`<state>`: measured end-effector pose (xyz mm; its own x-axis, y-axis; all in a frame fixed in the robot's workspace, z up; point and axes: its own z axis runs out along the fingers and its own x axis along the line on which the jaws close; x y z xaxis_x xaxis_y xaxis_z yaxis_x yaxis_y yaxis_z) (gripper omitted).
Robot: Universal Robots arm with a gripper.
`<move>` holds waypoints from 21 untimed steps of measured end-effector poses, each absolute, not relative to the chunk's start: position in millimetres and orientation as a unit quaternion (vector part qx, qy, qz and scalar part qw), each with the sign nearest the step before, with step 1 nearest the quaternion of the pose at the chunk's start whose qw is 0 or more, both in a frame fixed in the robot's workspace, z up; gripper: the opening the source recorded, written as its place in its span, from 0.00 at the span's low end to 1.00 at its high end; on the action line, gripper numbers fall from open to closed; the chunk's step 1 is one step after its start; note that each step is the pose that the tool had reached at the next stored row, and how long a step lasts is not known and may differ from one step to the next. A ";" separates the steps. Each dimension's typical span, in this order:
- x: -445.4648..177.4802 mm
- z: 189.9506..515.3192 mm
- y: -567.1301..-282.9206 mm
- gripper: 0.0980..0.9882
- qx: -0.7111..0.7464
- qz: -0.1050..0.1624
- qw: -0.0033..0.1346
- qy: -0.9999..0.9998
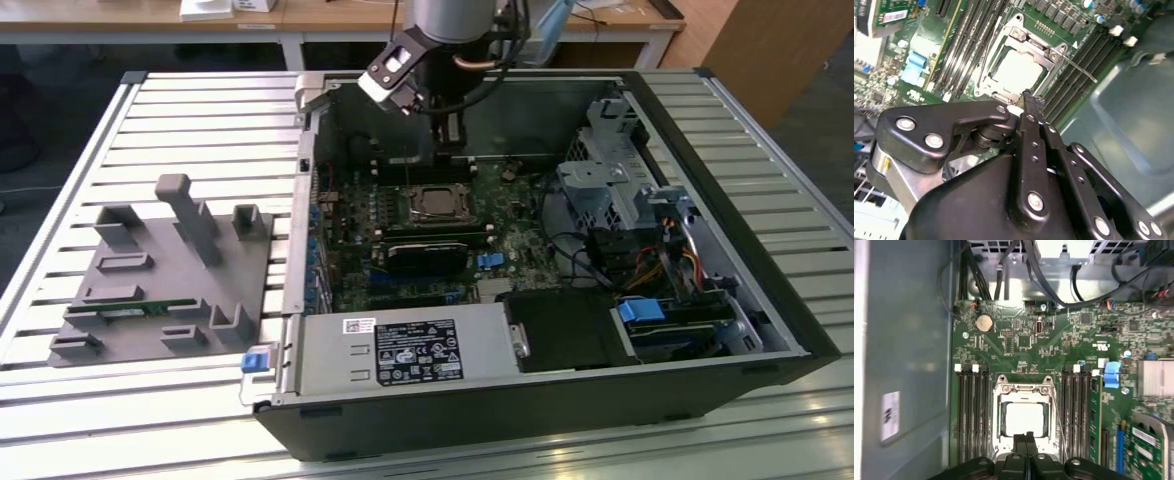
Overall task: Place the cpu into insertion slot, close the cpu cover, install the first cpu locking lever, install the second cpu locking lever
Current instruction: 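Install the first cpu locking lever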
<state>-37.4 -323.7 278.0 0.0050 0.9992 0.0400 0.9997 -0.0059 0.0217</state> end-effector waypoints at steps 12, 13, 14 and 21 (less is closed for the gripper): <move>-37.7 281.2 -323.7 0.02 -0.657 -0.021 0.008 -0.754; -37.7 281.2 -323.7 0.02 -0.653 -0.021 0.008 -0.757; -37.7 281.1 -323.7 0.02 -0.648 -0.021 0.008 -0.762; -37.7 281.1 -323.7 0.02 -0.626 -0.021 0.009 -0.779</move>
<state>-37.7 -323.7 281.1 -0.2151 0.9758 0.0394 0.9765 0.2144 0.0218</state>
